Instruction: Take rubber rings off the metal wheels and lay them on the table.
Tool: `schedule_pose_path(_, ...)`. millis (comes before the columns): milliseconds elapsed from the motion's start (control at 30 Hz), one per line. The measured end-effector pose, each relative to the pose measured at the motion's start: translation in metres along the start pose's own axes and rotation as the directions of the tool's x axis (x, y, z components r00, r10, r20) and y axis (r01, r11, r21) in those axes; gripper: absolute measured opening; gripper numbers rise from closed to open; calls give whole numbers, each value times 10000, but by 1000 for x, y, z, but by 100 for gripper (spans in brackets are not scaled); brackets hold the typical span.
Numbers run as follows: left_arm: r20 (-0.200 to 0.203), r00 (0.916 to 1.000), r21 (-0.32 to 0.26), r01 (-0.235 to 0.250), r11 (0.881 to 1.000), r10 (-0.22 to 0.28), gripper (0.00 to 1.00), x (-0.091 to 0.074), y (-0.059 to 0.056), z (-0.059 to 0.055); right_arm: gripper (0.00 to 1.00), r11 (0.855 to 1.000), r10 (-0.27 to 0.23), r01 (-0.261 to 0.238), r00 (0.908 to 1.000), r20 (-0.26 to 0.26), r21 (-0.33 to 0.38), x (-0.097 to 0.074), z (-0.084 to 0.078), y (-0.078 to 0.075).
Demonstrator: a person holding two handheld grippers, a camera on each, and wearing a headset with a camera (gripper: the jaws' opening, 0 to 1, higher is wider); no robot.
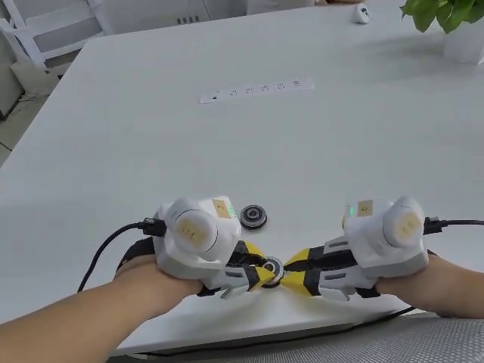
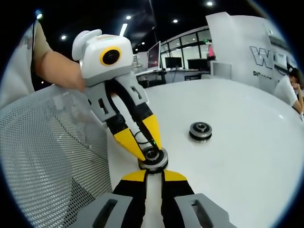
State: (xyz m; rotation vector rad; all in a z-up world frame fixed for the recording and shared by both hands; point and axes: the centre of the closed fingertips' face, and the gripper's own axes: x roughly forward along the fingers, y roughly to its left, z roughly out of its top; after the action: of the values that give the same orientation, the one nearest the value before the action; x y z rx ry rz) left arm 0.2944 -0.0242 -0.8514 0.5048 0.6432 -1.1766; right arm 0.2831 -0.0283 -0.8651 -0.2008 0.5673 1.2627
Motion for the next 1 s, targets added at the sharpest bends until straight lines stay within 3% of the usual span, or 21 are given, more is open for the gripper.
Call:
schedule_pose_path(100, 3, 10000, -4, -30, 10000, 30, 13, 0, 0, 0, 0, 9998, -87, 87, 10000, -24, 187, 0, 0, -3)
schedule_pose_path(500, 73, 10000, 25, -66, 10000, 65, 13, 0, 0, -1, 4, 9981, -149, 146, 9999, 33, 600, 0, -1, -3)
schedule_pose_path(733, 63, 9999, 49, -102, 9999, 102, 13, 0, -1, -1, 0, 9992, -195, 197, 9998, -53, 347, 1, -1, -5)
schedule_pose_path(867, 8, 9998, 223, -182, 9996, 182, 13, 0, -1, -1, 0, 9994, -289, 283, 9990, -330, -175, 1, -2, -4)
schedule_pose_path(1000, -37, 9999, 235, -167, 9996, 168, 13, 0, -1, -1, 0, 9983, -254, 262, 9996, -147, 520, -1, -2, -6)
